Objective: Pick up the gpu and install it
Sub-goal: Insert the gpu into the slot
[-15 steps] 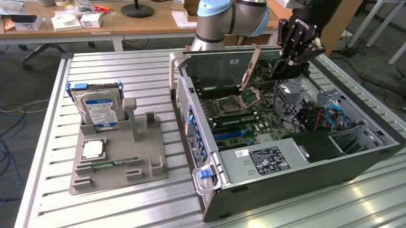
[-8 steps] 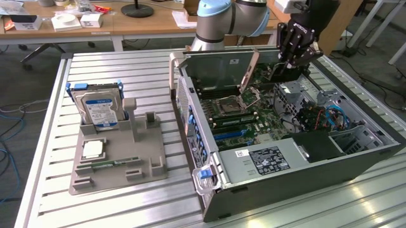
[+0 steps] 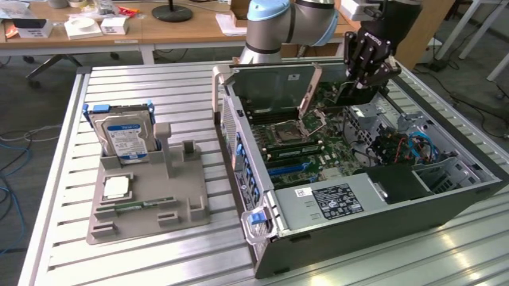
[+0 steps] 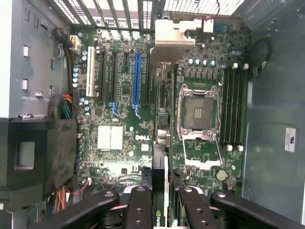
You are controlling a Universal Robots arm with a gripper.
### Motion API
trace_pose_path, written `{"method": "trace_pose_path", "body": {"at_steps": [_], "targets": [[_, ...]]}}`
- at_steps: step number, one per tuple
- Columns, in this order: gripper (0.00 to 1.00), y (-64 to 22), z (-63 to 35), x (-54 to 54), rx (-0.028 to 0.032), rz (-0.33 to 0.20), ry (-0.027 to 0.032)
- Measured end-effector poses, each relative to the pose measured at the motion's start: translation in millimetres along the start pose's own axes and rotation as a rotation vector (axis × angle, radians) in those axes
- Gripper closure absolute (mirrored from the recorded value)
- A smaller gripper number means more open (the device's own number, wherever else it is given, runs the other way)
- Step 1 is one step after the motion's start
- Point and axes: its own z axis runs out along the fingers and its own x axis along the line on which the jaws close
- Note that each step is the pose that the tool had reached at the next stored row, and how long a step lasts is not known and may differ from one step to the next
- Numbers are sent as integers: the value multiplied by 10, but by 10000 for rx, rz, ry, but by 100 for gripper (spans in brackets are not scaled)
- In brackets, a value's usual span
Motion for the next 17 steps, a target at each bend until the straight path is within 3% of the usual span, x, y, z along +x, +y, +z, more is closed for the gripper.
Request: {"method": "trace_pose_path", "body": {"at_steps": [5, 17], "targets": [[74, 27, 69, 1, 80, -2, 4], [74, 52, 95, 1, 94, 19, 26]]}}
